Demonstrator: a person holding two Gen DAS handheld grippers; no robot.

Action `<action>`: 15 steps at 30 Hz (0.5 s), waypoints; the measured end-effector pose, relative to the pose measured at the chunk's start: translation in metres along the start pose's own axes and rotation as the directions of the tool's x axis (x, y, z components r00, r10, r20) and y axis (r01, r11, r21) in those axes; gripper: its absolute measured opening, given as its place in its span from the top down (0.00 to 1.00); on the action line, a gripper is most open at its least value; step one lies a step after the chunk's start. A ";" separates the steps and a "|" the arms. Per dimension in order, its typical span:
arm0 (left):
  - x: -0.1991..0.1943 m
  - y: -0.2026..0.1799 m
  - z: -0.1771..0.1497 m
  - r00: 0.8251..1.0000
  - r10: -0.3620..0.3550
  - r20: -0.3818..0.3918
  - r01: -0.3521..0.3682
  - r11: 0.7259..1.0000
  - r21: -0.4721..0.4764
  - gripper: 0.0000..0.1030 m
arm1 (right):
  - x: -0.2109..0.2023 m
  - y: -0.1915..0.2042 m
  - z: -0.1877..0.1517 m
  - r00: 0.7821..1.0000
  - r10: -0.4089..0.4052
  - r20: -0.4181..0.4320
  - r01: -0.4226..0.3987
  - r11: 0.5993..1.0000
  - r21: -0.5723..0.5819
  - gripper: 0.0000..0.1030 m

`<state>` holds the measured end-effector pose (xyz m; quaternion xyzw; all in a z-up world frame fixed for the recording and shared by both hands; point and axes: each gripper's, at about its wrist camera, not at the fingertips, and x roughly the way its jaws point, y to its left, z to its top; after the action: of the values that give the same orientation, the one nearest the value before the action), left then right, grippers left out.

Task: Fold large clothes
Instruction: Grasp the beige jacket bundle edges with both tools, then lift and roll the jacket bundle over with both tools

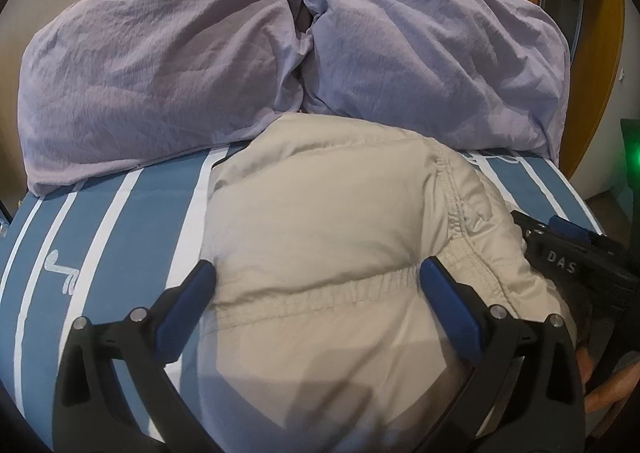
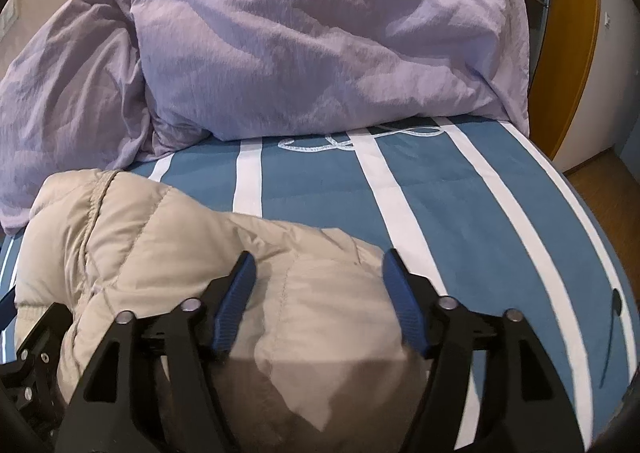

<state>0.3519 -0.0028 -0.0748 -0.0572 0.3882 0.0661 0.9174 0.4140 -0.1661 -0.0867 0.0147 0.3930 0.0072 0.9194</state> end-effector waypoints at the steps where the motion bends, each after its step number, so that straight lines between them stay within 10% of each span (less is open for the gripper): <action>1: -0.004 0.004 0.000 1.000 -0.002 -0.002 0.002 1.000 -0.010 0.02 | -0.002 -0.001 -0.001 1.000 -0.015 -0.003 0.015 1.000 -0.001 0.07; 15: -0.060 0.041 -0.012 0.997 -0.076 0.003 0.075 0.986 -0.147 0.02 | -0.033 -0.038 -0.009 0.967 0.230 -0.108 -0.228 0.973 0.031 0.01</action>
<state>0.2955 0.0313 -0.0424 -0.1392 0.3812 0.0597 0.9120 0.3848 -0.2050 -0.0706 0.0681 0.4390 0.1104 0.8891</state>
